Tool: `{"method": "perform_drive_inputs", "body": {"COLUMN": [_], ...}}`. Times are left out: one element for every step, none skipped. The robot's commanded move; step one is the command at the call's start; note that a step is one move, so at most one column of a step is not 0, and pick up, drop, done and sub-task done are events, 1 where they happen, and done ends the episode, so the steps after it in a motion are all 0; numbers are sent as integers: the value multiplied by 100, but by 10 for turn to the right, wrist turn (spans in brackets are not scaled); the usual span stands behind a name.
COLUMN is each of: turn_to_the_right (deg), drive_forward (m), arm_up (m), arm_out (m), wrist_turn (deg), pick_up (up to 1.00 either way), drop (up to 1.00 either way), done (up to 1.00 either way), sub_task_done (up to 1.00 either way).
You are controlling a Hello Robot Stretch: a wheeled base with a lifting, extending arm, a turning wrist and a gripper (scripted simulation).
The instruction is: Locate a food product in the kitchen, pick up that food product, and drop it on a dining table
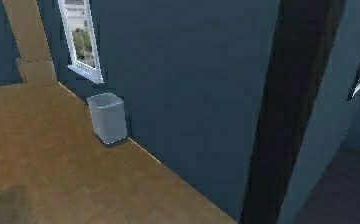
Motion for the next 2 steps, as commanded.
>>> {"method": "perform_drive_inputs", "body": {"turn_to_the_right": [-360,0], "drive_forward": [0,100], "arm_up": [0,0], "arm_out": [0,0], "wrist_turn": [0,0], "pick_up": [0,0], "drop": [0,0], "done": [0,0], "sub_task_done": [0,0]}}
